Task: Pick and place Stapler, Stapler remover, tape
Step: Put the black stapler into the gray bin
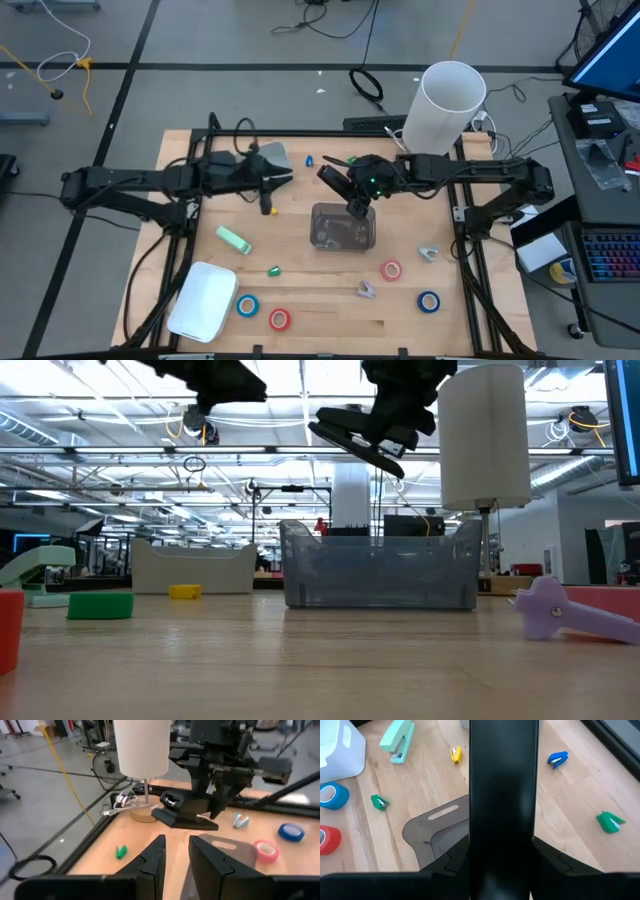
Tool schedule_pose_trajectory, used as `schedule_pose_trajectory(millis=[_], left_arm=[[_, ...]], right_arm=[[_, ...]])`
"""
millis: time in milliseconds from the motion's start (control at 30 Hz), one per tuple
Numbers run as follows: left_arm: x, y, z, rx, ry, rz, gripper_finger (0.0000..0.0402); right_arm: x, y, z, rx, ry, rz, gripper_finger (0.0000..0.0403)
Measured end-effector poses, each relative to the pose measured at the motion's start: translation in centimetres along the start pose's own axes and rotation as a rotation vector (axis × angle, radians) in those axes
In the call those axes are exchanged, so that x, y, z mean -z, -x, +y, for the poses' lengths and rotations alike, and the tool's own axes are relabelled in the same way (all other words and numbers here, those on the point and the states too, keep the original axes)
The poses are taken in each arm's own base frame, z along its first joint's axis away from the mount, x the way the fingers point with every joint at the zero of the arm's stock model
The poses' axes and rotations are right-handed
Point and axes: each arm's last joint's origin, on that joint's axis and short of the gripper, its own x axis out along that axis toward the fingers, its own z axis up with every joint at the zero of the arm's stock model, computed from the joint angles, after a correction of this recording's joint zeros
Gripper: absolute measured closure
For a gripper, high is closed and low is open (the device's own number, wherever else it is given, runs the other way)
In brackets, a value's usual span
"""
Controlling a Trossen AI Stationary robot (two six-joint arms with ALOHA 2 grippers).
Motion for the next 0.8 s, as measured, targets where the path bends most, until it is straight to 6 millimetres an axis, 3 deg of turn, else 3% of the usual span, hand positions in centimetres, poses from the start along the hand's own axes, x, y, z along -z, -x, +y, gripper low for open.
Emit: schedule_pose_trajectory(millis=[400,800], left_arm=[[-3.4,-3.6,-0.6,0.002,-0.231,0.044,0.0309],[-4.1,-5.6,-1.3,0.001,-0.345,0.093,0.0177]], right_arm=[[-0.3,0.0,0.1,0.034,0.026,-0.048,0.0274],[0.0,-0.4,-0.3,0.153,0.042,-0.036,0.0274]])
